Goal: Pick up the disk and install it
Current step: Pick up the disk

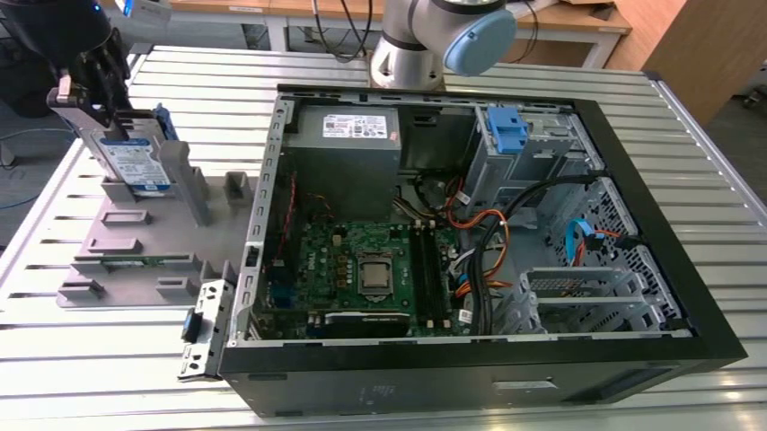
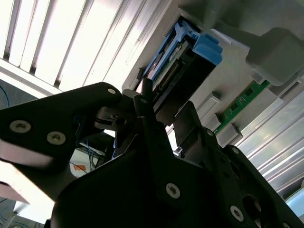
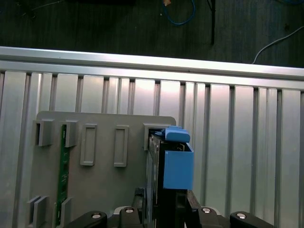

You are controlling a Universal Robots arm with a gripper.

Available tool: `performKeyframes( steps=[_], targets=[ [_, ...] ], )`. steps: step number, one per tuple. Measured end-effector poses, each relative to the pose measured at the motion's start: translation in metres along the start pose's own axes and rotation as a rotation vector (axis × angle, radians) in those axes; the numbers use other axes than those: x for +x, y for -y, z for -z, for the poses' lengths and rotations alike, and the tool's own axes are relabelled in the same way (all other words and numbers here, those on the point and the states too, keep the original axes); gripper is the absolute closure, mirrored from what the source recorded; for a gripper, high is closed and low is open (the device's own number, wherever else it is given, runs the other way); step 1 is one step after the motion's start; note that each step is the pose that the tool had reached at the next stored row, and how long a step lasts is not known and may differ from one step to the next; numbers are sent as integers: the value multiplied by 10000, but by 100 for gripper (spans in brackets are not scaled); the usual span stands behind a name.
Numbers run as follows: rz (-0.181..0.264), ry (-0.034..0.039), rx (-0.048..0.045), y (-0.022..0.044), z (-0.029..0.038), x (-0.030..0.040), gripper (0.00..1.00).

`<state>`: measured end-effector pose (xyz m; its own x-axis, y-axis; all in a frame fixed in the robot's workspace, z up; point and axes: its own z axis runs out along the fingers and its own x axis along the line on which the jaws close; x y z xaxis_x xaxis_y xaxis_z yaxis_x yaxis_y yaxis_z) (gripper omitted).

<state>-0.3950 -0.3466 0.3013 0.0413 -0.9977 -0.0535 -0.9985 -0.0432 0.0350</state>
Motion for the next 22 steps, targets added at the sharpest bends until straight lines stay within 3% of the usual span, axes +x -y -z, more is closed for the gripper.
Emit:
performKeyframes(
  steps=[2, 7, 22],
  targets=[
    [0, 0, 0, 0, 1, 0, 55],
    [4, 140, 8, 0, -2, -3, 55],
    [4, 139, 4, 2, -22, -32, 55]
  ],
)
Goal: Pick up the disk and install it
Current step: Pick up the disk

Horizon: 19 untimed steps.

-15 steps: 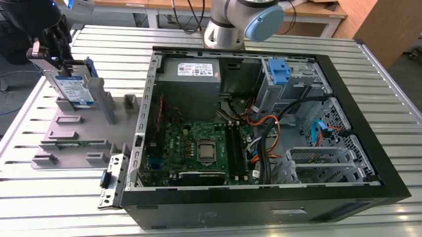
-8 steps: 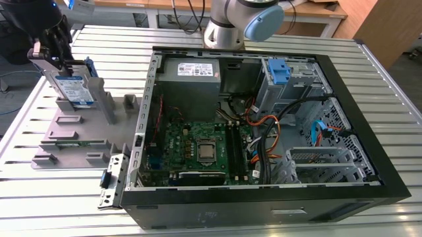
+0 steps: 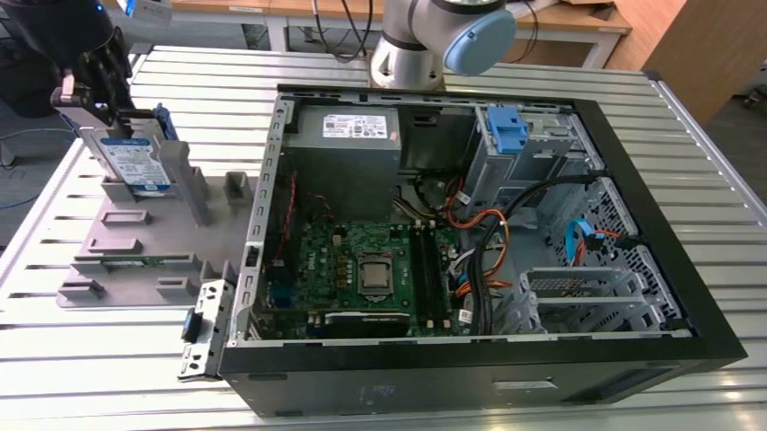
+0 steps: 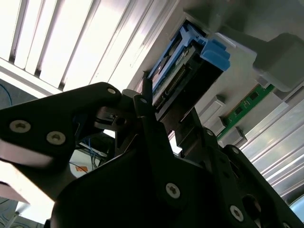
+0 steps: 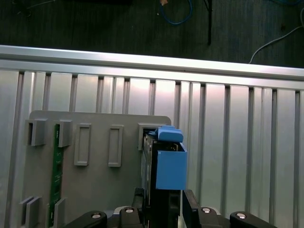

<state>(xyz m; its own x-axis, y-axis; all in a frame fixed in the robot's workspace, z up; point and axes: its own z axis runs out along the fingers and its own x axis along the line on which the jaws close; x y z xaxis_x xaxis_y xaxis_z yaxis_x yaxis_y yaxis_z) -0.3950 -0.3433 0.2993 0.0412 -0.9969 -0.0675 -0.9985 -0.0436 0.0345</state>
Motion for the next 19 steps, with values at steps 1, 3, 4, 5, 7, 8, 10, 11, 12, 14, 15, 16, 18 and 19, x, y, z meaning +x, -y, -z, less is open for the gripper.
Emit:
performKeyframes(
  steps=[1, 3, 4, 5, 7, 8, 10, 11, 12, 14, 15, 16, 18, 19],
  targets=[
    [-1, 1, 1, 0, 0, 3, 55],
    [0, 2, 4, 0, -1, 7, 55],
    [-1, 2, 3, 0, -1, 8, 55],
    [1, 1, 2, 0, 0, 10, 55],
    [0, 1, 2, 0, 0, 12, 55],
    [1, 1, 3, 0, 0, 14, 55],
    [0, 2, 2, 0, 0, 14, 55],
    [1, 1, 2, 0, 0, 15, 55],
    [0, 1, 2, 0, 0, 15, 55],
    [0, 1, 2, 0, 0, 16, 55],
    [0, 2, 3, 0, 0, 16, 55],
    [0, 1, 2, 0, 0, 16, 55],
    [0, 1, 2, 0, 0, 17, 57],
    [0, 0, 1, -1, 1, 17, 57]
  ],
)
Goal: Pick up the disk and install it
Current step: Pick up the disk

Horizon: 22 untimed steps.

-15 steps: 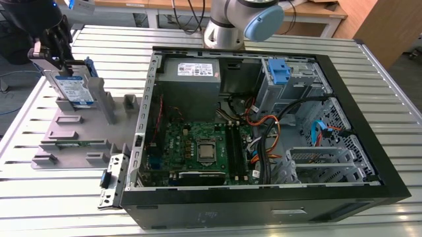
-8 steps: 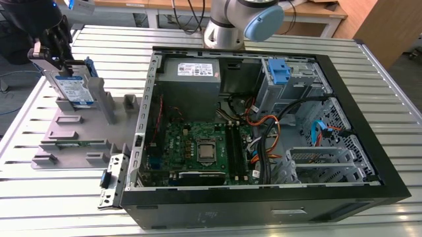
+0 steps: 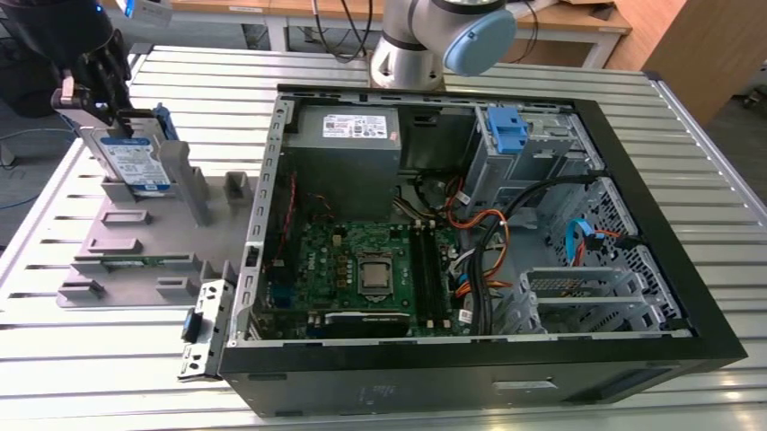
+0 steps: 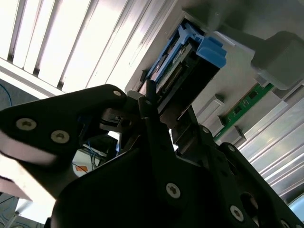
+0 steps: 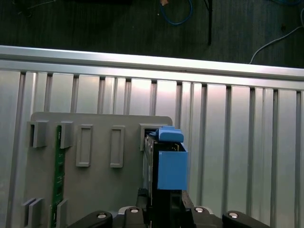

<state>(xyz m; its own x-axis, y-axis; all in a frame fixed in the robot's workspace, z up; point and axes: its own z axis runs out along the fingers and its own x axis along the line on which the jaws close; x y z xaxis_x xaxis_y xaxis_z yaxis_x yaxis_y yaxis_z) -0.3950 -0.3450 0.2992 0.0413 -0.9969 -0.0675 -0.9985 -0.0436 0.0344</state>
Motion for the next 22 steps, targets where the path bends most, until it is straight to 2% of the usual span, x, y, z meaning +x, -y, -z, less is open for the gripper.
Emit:
performKeyframes(
  steps=[2, 12, 17, 22],
  targets=[
    [0, 0, 0, 0, 0, 1, 65],
    [-4, 1, 1, 0, 0, 3, 65],
    [-732, 26, 50, 0, -3, 4, 65],
    [-741, 26, 52, 0, -3, 4, 65]
  ],
)
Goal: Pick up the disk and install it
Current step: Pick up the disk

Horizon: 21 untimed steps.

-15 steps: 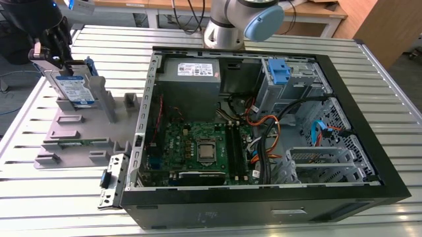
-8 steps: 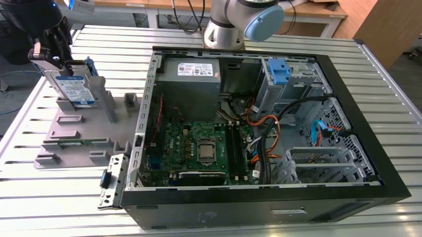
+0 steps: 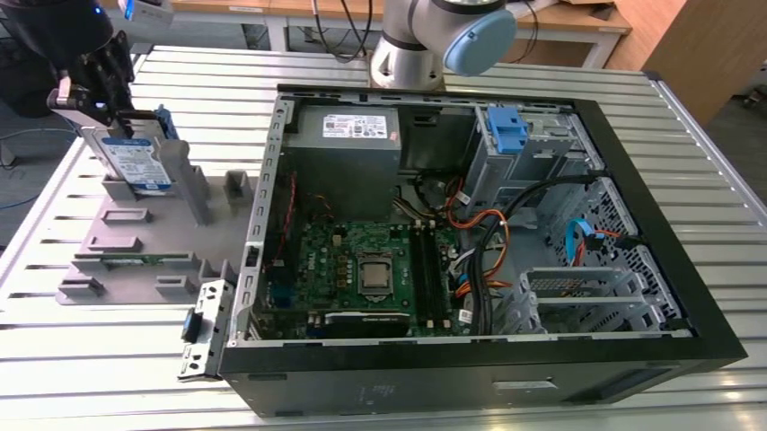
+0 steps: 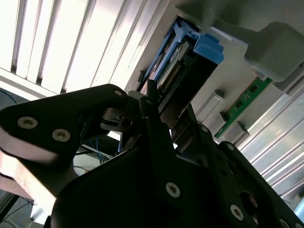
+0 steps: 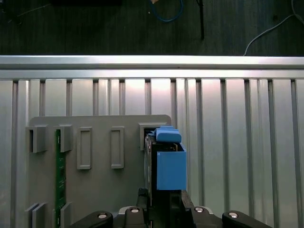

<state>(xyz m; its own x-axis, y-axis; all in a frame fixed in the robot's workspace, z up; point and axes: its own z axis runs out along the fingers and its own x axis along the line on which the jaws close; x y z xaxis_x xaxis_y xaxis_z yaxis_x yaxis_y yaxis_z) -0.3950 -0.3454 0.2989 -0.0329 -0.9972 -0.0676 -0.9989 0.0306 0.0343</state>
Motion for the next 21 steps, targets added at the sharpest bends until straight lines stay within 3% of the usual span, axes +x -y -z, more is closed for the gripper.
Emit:
performKeyframes(
  steps=[21],
  targets=[
    [-17, -2, -1, -2, 45, -3, 65]
  ],
)
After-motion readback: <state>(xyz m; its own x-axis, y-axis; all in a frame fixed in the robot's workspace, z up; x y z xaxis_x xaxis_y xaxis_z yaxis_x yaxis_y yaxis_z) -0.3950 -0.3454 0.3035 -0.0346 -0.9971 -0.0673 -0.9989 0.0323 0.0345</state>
